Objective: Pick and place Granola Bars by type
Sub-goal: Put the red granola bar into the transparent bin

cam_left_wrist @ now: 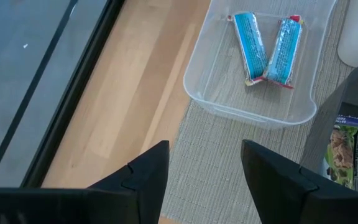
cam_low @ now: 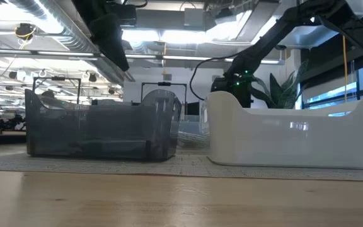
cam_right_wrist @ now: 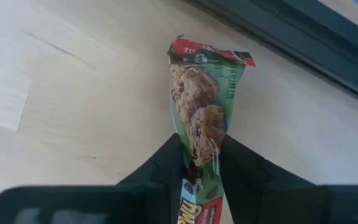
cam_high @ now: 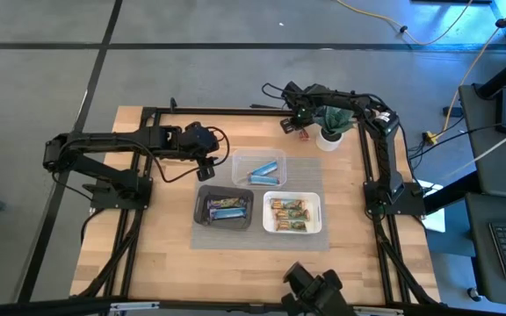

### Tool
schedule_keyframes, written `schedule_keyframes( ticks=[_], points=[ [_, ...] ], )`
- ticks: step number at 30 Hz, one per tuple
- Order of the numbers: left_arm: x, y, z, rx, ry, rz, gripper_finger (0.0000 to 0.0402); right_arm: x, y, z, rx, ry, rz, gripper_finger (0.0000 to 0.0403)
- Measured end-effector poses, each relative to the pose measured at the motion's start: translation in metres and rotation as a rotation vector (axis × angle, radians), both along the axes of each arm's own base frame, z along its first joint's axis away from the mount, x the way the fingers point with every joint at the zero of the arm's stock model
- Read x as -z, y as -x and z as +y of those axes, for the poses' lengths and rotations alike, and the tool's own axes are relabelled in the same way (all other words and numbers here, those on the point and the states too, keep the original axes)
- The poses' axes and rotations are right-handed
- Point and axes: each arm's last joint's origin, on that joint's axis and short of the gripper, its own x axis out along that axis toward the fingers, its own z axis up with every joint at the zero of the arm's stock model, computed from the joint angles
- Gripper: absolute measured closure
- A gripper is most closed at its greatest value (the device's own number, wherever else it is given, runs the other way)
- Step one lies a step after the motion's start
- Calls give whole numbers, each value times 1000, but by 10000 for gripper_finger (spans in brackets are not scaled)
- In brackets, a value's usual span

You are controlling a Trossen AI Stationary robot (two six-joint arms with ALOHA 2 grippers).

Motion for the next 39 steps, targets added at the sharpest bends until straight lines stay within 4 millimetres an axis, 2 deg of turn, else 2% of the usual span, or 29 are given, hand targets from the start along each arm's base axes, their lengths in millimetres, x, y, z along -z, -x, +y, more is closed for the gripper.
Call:
schedule_keyframes(
  ticks=[4, 7, 10, 14, 19, 23, 27, 31, 35, 39],
  points=[
    [0, 0, 0, 0, 0, 0, 210, -5, -7, 6, -69, 1, -7, 307],
    [0, 0, 0, 0, 0, 0, 208, -20, -21, 8, -127, -8, -73, 308],
    [0, 0, 0, 0, 0, 0, 209, -42, -38, 11, -193, -12, -163, 308],
    [0, 0, 0, 0, 0, 0, 210, -83, -64, 22, -332, -17, -316, 308],
    [0, 0, 0, -1, 0, 0, 208, -132, -93, 60, -525, -30, -406, 308],
    [0, 0, 0, -3, 1, 0, 210, -152, -112, 107, -711, -32, -400, 308],
    [0, 0, 0, -11, 8, -4, 209, -152, -129, 154, -875, -40, -386, 308],
    [0, 0, 0, -37, 24, -15, 208, -135, -137, 189, -939, 14, -272, 308],
    [0, 0, 0, -44, 29, -19, 210, -113, -139, 205, -990, 56, -177, 308],
    [0, 0, 0, -57, 38, -25, 208, -92, -139, 208, -1014, 59, -168, 308]
  ],
)
